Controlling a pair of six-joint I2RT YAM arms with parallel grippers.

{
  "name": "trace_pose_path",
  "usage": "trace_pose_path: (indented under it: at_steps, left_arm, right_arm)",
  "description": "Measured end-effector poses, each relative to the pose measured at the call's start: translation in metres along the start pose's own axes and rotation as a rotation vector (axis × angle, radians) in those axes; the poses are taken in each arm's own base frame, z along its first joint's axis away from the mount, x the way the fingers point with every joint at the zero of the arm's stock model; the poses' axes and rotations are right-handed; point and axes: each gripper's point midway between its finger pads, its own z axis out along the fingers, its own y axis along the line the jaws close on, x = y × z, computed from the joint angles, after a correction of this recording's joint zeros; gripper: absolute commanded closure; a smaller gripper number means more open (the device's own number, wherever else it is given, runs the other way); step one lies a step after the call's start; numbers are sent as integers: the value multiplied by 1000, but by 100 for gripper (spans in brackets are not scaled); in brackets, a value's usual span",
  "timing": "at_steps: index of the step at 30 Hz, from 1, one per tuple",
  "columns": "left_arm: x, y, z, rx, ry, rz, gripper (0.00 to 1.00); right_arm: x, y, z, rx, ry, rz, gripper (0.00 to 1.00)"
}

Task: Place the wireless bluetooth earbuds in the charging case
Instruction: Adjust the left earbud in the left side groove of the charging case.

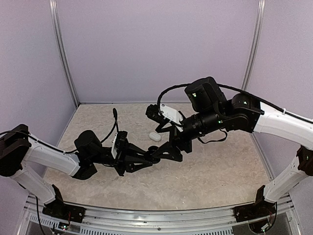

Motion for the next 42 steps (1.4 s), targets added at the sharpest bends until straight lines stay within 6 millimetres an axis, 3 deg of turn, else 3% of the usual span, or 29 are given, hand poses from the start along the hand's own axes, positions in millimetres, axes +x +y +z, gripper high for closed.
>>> trace_pose_path:
  at_steps: [24,42]
  left_arm:
    - [0,0,0,0,-2,2,98]
    - [0,0,0,-1,-1,2,98]
  right_arm:
    - [-5,16,4,-57,-9,-27,4]
    - [2,3,12,12,26,6,6]
